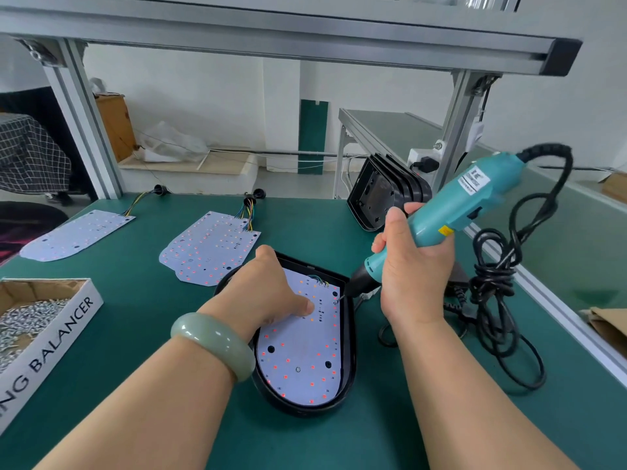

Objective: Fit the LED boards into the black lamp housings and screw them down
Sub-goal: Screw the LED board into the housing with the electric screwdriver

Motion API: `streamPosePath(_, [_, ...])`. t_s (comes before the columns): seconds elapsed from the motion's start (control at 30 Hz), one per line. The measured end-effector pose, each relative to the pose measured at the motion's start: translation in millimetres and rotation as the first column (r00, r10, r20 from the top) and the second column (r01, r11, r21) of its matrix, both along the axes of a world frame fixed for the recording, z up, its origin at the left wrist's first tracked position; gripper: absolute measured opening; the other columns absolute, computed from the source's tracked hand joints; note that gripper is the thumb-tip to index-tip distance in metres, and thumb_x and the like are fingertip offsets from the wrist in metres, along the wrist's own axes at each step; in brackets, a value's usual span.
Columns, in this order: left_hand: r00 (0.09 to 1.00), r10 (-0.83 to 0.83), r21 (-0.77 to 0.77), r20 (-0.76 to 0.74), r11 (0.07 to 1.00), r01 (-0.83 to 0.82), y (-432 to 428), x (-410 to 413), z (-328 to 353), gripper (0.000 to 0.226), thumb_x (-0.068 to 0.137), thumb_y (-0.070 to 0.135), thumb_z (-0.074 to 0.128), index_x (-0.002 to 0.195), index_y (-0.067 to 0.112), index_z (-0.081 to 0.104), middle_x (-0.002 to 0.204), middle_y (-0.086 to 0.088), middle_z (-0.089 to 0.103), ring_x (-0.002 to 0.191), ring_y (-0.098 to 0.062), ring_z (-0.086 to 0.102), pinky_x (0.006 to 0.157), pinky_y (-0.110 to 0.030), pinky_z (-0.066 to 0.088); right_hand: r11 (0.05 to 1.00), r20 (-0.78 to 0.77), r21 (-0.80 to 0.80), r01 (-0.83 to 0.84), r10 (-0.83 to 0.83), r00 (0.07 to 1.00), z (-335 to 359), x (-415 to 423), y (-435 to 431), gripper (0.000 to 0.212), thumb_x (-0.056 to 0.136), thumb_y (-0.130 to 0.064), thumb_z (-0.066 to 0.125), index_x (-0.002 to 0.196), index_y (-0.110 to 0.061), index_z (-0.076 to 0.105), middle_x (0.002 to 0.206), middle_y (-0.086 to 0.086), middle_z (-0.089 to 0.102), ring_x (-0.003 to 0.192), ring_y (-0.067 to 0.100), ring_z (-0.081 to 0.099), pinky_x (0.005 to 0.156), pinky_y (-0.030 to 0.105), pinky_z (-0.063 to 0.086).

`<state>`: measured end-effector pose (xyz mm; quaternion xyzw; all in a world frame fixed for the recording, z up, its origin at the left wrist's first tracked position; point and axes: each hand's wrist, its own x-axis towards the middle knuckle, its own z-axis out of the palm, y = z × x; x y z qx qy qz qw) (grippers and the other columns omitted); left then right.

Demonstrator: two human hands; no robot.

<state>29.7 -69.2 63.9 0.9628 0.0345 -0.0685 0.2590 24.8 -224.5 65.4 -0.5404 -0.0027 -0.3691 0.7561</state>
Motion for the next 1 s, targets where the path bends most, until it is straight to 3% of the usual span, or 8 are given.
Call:
streamPosePath(0.13, [1.0, 0.001, 0.015, -0.005, 1.0, -0.001, -2.5, -1.1, 2.2, 0.075, 0.07, 0.039, 0.081, 0.117, 0.008, 0.032, 0.077, 0.004, 0.041, 0.085, -0.026, 0.052, 0.071, -0.033, 0.044, 0.997, 0.008, -0.055, -0.054, 0.055, 0.998, 1.6, 2.2, 2.5, 0.014, 0.079, -0.021, 0.062, 0.085, -0.019, 0.049, 0.05, -0.009, 0.052, 0.042, 0.012, 0.047, 0.045, 0.022, 0.042])
streamPosePath(0.23, [1.0, 0.003, -0.004, -0.005, 1.0, -0.003, -0.8, -1.0, 1.1, 0.072, 0.071, 0.038, 0.081, 0.114, 0.009, 0.032, 0.08, 0.003, 0.044, 0.086, -0.025, 0.054, 0.072, -0.033, 0.045, 0.997, 0.013, -0.03, -0.065, 0.066, 0.998, -0.5, 1.2, 1.8, 0.016, 0.079, -0.017, 0.061, 0.077, -0.017, 0.046, 0.048, -0.007, 0.047, 0.041, 0.014, 0.044, 0.045, 0.023, 0.041])
streamPosePath(0.47, [1.0, -0.002, -0.006, 0.03, 1.0, 0.002, -4.9, -1.3, 3.1, 0.067, 0.07, 0.034, 0.081, 0.102, 0.012, 0.027, 0.078, 0.003, 0.042, 0.068, -0.017, 0.047, 0.05, -0.027, 0.033, 0.998, -0.003, -0.032, -0.06, 0.06, 0.998, -0.1, 2.1, 5.2, 0.02, 0.077, -0.014, 0.06, 0.067, -0.021, 0.045, 0.044, -0.008, 0.045, 0.038, 0.014, 0.042, 0.043, 0.021, 0.039])
streamPosePath(0.7, [1.0, 0.014, -0.05, -0.012, 0.999, -0.015, 0.7, -1.0, -1.2, 0.066, 0.071, 0.037, 0.081, 0.105, 0.011, 0.031, 0.079, 0.001, 0.046, 0.064, -0.012, 0.047, 0.05, -0.027, 0.036, 0.995, 0.03, -0.061, -0.075, 0.077, 0.997, -6.2, -7.0, 3.4, 0.013, 0.078, -0.018, 0.063, 0.079, -0.023, 0.051, 0.051, -0.005, 0.05, 0.045, 0.016, 0.049, 0.05, 0.025, 0.044])
streamPosePath(0.83, [0.999, 0.034, -0.088, -0.016, 0.996, -0.035, 4.8, -2.1, -5.4, 0.066, 0.071, 0.038, 0.08, 0.106, 0.01, 0.032, 0.081, 0.0, 0.047, 0.065, -0.011, 0.046, 0.05, -0.026, 0.035, 0.999, 0.093, 0.048, -0.01, 0.005, 0.996, 4.1, -11.7, -1.3, 0.014, 0.082, -0.018, 0.064, 0.087, -0.022, 0.051, 0.053, -0.01, 0.055, 0.048, 0.012, 0.052, 0.054, 0.024, 0.047])
streamPosePath(0.9, [0.999, 0.029, -0.117, -0.028, 0.993, -0.032, 6.4, -2.1, -6.0, 0.067, 0.07, 0.037, 0.081, 0.109, 0.009, 0.034, 0.086, -0.001, 0.051, 0.07, -0.013, 0.051, 0.056, -0.029, 0.041, 0.99, 0.124, 0.141, 0.015, -0.033, 0.992, 9.3, -12.4, -8.7, 0.013, 0.085, -0.021, 0.064, 0.09, -0.021, 0.051, 0.055, -0.012, 0.054, 0.051, 0.01, 0.053, 0.057, 0.022, 0.049])
streamPosePath(1.0, [0.999, 0.007, -0.259, -0.047, 0.966, -0.019, 11.5, -4.5, -4.8, 0.072, 0.064, 0.04, 0.083, 0.118, 0.011, 0.045, 0.107, -0.003, 0.061, 0.095, -0.022, 0.06, 0.084, -0.038, 0.051, 0.974, 0.117, 0.226, 0.012, -0.04, 0.992, 6.0, -14.6, -15.5, 0.015, 0.085, -0.025, 0.062, 0.09, -0.019, 0.049, 0.06, -0.009, 0.052, 0.053, 0.012, 0.052, 0.059, 0.023, 0.049])
